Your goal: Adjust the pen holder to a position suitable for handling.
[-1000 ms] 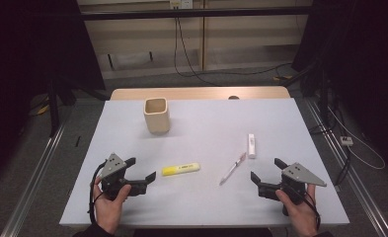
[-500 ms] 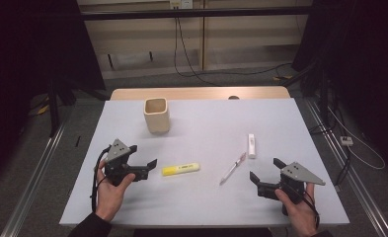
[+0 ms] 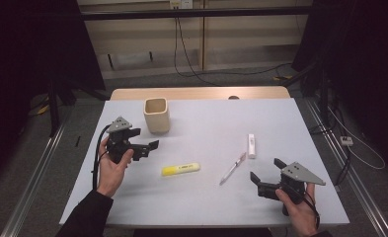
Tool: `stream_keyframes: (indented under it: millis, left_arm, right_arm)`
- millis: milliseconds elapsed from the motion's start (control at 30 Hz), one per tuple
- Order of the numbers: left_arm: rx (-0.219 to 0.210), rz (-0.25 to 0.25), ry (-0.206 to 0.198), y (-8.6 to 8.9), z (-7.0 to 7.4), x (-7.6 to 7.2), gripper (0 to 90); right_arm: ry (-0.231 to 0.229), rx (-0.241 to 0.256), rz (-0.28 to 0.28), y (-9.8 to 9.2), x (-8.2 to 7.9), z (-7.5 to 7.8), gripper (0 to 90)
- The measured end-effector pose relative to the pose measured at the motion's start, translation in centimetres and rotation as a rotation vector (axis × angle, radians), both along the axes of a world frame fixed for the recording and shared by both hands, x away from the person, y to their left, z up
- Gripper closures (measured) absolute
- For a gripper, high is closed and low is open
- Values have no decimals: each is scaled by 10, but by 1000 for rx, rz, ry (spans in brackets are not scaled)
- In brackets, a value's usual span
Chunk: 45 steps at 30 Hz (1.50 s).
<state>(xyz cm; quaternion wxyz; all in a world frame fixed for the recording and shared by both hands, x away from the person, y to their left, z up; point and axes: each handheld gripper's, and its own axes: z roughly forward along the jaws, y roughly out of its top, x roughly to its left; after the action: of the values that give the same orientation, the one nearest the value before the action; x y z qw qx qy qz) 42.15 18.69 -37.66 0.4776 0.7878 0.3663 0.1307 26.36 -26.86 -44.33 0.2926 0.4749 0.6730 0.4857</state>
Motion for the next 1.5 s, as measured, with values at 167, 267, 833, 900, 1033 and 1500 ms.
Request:
stream_keyframes:
  millis: [167, 267, 833, 900, 1033, 1500]
  left_arm:
    - [-27, -18, 12, 2, 14, 21, 80]
    - [9, -23, 15, 0, 20, 33, 82]
    - [61, -10, -12, -6, 29, 96, 109]
    - [61, 2, -3, -5, 28, 104, 108]
    - [79, 26, 8, -2, 25, 119, 135]
    - [146, 50, 66, -5, 5, 154, 347]
  right_arm:
    - [1, 0, 5, 1, 1, 0, 40]
    - [5, 4, 16, 0, 1, 0, 40]
    - [12, 1, 31, 3, 2, -1, 40]
    - [17, 6, 33, 3, 2, -1, 40]
    - [18, 6, 37, 3, 1, -2, 40]
    - [25, 4, 43, 4, 1, -2, 40]
